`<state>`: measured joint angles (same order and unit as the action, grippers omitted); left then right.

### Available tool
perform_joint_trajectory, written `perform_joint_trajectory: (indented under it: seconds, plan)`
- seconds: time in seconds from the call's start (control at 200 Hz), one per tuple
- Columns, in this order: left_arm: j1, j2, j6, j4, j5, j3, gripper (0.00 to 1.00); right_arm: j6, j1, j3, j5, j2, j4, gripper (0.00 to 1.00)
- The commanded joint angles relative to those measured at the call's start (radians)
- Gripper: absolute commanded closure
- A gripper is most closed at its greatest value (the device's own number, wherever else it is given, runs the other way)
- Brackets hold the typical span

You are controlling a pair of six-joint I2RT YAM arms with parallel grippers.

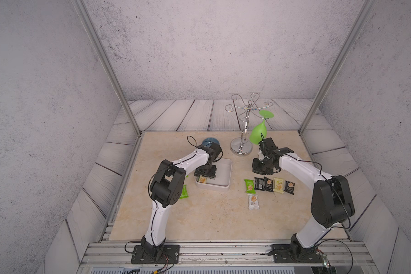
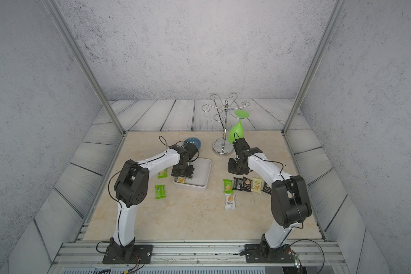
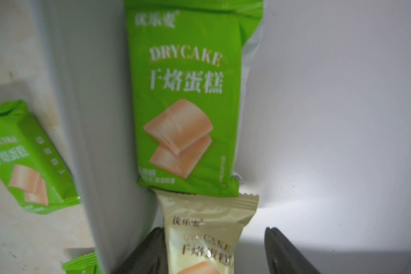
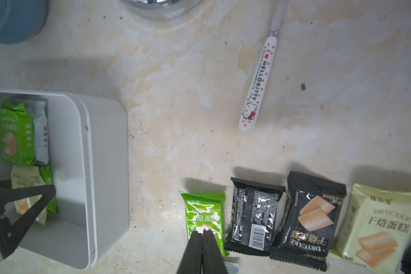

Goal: Take the cookies out of the storage box
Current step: Pick up the cookie from the storage box.

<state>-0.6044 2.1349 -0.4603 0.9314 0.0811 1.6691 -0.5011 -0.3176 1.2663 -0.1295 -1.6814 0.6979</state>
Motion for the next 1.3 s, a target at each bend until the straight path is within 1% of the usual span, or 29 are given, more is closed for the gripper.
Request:
perform_joint_trajectory:
  seconds: [0.0, 0.16, 0.31, 0.475, 0.661, 0.886, 1.291]
  plan:
    - [-0.005, 0.023, -0.004, 0.024, 0.001, 0.015, 0.29, 0.004, 0.005, -0.011, -0.006, -0.011, 0.003, 0.91]
    - [-0.005, 0.027, 0.002, 0.014, -0.015, 0.017, 0.32, 0.001, 0.005, -0.012, -0.003, -0.008, 0.006, 0.91]
    - [-0.005, 0.028, 0.004, 0.008, -0.023, 0.020, 0.40, 0.003, 0.006, -0.009, -0.002, -0.008, 0.011, 0.91]
    - [-0.005, 0.025, 0.008, 0.009, -0.021, 0.023, 0.51, 0.004, 0.006, -0.003, -0.003, -0.012, 0.015, 0.91]
    - [-0.005, 0.021, 0.014, 0.009, -0.018, 0.032, 0.57, 0.006, 0.007, 0.010, -0.007, -0.020, 0.020, 0.91]
    - [-0.005, 0.012, 0.018, 0.017, -0.023, 0.049, 0.57, 0.006, 0.007, 0.017, -0.006, -0.021, 0.026, 0.91]
    - [-0.005, -0.051, 0.014, 0.038, -0.083, 0.125, 0.57, 0.000, 0.008, 0.030, -0.008, -0.024, 0.034, 0.91]
